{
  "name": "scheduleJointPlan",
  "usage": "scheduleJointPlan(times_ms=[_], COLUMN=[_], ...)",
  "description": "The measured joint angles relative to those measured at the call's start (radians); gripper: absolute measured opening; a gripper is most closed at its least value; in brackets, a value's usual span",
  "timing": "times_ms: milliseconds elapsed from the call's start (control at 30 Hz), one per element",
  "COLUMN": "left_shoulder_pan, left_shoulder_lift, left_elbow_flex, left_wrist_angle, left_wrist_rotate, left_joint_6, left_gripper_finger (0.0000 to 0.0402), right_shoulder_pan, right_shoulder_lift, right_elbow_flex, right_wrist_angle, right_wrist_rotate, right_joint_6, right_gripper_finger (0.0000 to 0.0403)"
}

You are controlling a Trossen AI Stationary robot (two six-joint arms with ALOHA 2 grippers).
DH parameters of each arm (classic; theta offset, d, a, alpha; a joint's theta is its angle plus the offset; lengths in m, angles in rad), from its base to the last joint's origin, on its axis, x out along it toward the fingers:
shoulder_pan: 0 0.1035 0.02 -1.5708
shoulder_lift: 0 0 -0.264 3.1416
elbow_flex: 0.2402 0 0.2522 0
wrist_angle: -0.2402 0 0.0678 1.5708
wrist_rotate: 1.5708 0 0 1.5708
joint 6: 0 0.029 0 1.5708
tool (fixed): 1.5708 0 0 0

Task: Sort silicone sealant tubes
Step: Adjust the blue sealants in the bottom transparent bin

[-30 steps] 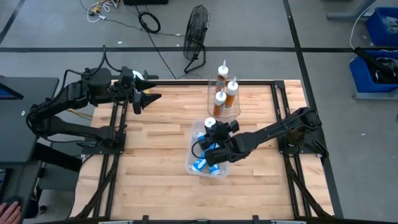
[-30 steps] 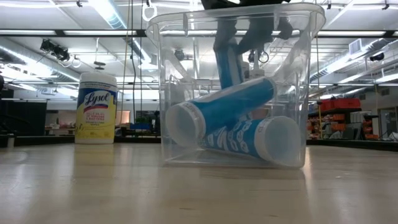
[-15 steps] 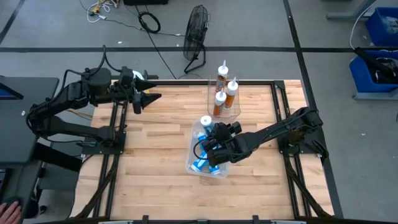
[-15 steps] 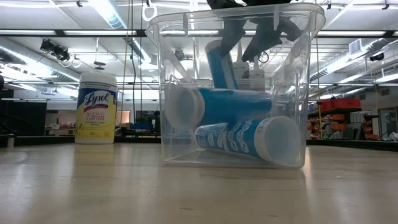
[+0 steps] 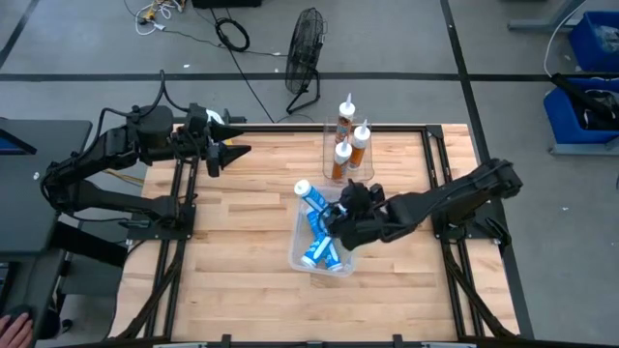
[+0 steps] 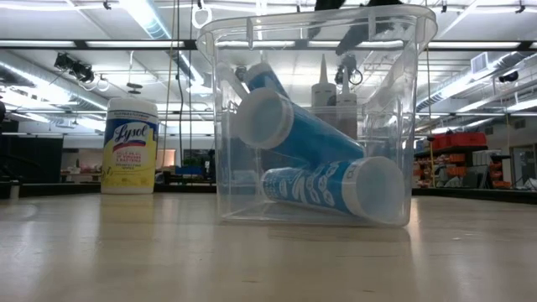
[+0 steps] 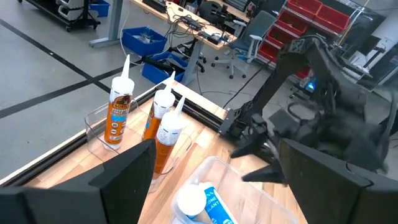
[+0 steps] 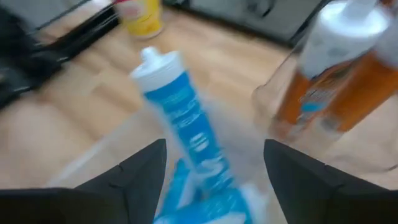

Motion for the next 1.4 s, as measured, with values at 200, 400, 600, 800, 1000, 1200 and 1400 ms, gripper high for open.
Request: scheduleJointPlan(times_ms=[200,400,600,800,1000,1200,1400], left_shoulder_pan=[0.000,0.000,0.000,0.001,0.000,0.000,0.000], left_shoulder_lift=[0.000,0.000,0.000,0.011,0.009,0.005,0.007], left_elbow_flex=[0.000,0.000,0.000,-0.001,-0.001,0.000,0.000], left_wrist_angle=[0.000,0.000,0.008,0.026,0.025,0.026,0.026], left_wrist_rotate=[0.000,-0.026,-0.052,-0.099,-0.044,-0.015,-0.015], left_joint_6=[-0.026,-0.026,-0.025,0.105,0.256,0.373,0.395], left_gripper_finger=[0.0342,0.0342,0.0342,0.0342,0.0342,0.0342,0.0342], right_shoulder_pan=[-0.070,-0.114,-0.139,-0.172,-0.183,-0.188,-0.224], right_shoulder_lift=[-0.085,-0.090,-0.087,-0.015,0.085,0.113,0.116], right_elbow_flex=[0.000,0.000,0.000,0.000,0.000,0.000,0.000], right_wrist_angle=[0.148,0.226,0.213,0.264,0.301,0.224,0.136], right_wrist_rotate=[-0.441,-0.700,-0.792,-0.842,-0.920,-0.934,-0.959], right_joint_6=[0.103,0.261,0.430,0.632,0.796,0.882,0.897], right_gripper_finger=[0.0272,0.0272,0.0272,0.0272,0.0272,0.0272,0.0272])
